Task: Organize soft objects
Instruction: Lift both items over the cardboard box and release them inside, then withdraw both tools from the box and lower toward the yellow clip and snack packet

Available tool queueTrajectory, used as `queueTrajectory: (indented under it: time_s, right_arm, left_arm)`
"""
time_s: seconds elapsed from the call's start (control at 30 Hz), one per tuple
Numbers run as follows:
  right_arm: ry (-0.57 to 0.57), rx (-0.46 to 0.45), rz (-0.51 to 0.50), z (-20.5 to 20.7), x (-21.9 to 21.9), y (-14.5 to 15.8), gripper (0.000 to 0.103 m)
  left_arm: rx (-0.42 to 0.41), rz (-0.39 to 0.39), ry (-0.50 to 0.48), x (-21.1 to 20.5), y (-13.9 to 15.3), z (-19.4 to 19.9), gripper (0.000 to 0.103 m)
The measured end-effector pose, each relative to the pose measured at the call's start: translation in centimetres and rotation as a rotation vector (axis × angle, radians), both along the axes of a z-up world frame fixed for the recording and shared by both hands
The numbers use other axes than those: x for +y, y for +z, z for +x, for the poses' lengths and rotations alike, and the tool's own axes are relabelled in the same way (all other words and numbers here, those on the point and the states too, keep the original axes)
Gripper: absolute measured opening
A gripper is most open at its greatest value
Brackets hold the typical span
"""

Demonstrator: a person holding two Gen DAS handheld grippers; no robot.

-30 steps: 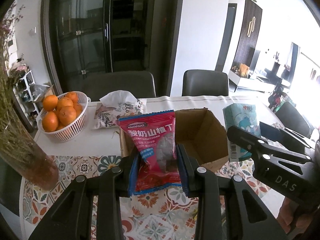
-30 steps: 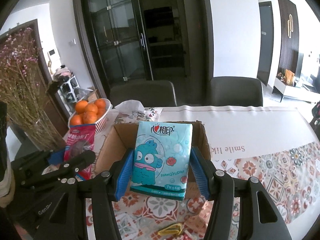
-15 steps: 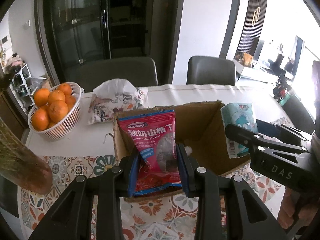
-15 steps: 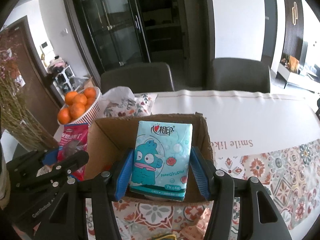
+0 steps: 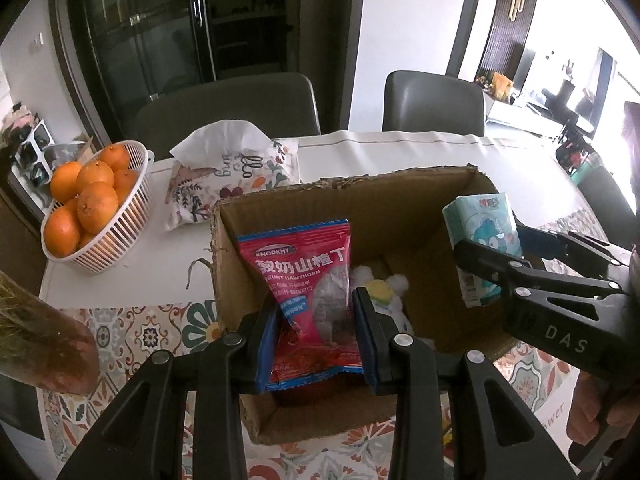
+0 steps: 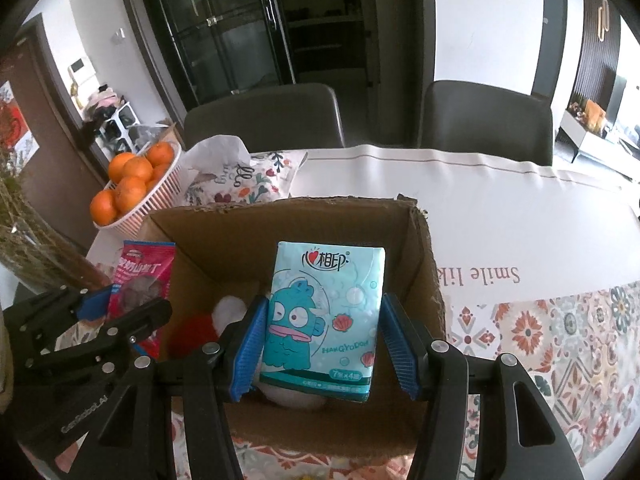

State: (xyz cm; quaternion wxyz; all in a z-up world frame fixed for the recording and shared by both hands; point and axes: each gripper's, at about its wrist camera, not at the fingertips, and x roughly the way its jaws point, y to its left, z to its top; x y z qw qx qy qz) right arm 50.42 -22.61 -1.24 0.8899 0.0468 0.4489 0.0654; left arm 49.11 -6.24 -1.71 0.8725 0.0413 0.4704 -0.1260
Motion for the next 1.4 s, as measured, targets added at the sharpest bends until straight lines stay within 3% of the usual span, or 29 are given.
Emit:
queueTrajectory:
  time_s: [0.1, 0.2, 0.23, 0.53, 0.87, 1.4]
  right_arm:
    - [0.001, 0.014, 0.011, 0.7, 0.0, -0.4, 0.060]
    - [0.000, 0.026, 0.004, 1.1, 0.0, -0.6, 0.063]
    - [-0.001, 0.025, 0.001, 1.1, 0.0, -0.6, 0.064]
    - [-0.059, -0.020, -0.009, -0.8, -0.9, 0.6, 0.064]
    - [-0.097, -0.092, -0.025, -5.5, -1.7, 3.2, 0.064]
    - [-0.135, -0.123, -0.046, -12.4, -4.1, 3.9, 0.064]
  left_arm:
    - [0.020, -0.003, 0.007, 0.0, -0.3, 0.5, 0.038]
    - [0.013, 0.011, 0.021, 0.1, -0.3, 0.5, 0.056]
    - [0.004, 0.017, 0.027, 0.1, -0.2, 0.3, 0.057]
    - [-0.051, 0.009, 0.017, -0.3, 1.6, -2.3, 0.057]
    - [-0.107, 0.017, -0.034, -1.7, 3.5, -6.3, 0.057]
    - [-0.122, 0.027, -0.104, -4.4, 3.5, -12.1, 0.057]
